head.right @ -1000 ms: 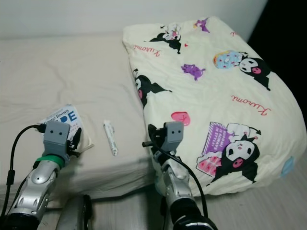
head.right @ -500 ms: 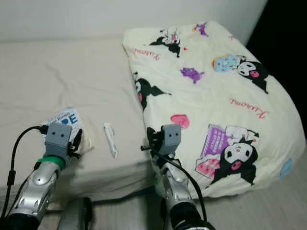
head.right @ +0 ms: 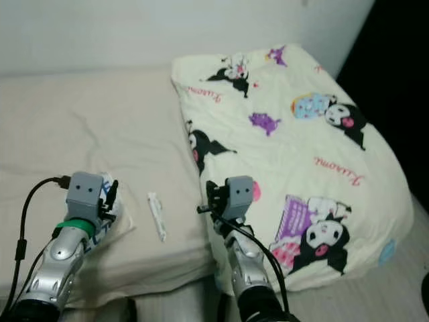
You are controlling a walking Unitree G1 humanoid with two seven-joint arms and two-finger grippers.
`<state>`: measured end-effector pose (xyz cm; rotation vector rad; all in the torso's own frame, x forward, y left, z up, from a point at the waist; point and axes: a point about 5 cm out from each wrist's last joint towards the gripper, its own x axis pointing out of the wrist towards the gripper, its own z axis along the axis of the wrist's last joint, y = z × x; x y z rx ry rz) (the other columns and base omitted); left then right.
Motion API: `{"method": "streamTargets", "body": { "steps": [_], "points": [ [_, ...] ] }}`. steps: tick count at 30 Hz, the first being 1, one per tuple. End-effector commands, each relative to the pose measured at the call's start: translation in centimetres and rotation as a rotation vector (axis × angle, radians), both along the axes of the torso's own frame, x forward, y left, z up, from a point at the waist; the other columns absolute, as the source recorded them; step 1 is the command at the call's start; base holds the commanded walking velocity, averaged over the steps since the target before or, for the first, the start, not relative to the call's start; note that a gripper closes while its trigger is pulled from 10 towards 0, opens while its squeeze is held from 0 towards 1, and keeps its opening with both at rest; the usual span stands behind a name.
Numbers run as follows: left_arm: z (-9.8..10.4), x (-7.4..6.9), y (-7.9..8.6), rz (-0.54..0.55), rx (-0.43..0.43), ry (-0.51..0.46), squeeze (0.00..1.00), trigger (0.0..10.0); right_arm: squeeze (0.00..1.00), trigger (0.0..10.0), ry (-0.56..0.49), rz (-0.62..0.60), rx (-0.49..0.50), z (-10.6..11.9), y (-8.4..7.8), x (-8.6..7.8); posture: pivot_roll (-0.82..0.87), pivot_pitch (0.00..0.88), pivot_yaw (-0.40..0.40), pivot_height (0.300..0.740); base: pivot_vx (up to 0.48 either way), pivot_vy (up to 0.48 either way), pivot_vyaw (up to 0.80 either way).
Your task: Clean up the room
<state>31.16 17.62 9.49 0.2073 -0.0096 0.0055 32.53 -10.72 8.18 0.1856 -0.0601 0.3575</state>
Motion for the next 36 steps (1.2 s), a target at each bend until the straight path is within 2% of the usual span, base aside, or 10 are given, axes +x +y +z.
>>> {"method": "streamTargets", "body": {
  "steps": [1,8,16,25,36],
  "points": [
    [-0.9,-0.5,0.1,0.009,0.001,0.028,0.00,10.0,0.00,10.0,0.028,-0.004,0.000,-0.6,0.0,-0.4,0.06,0.000,0.055,0.688,0.000,0.000,0.00],
    [-0.9,-0.6,0.4,0.028,0.011,0.025,0.00,10.0,0.00,10.0,0.034,-0.007,0.000,-0.8,-0.1,-0.5,0.06,0.000,0.053,0.708,0.000,0.000,0.00],
    [-0.5,0.0,0.9,0.060,0.003,0.016,0.00,10.0,0.00,10.0,0.037,-0.008,-0.007,-0.7,-0.3,-0.3,0.05,0.000,0.043,0.738,0.000,0.000,0.00],
    [-0.5,0.3,1.0,0.064,-0.005,0.025,0.00,10.0,0.00,10.0,0.077,0.030,-0.039,-0.9,0.1,-0.2,0.04,0.000,0.063,0.740,0.000,0.000,0.00],
    [-0.6,0.4,1.6,0.073,-0.009,0.038,0.00,10.0,0.00,10.0,0.091,-0.006,-0.029,-1.1,0.1,-0.2,0.05,0.000,0.066,0.740,0.000,0.000,0.00]
  ]
}}
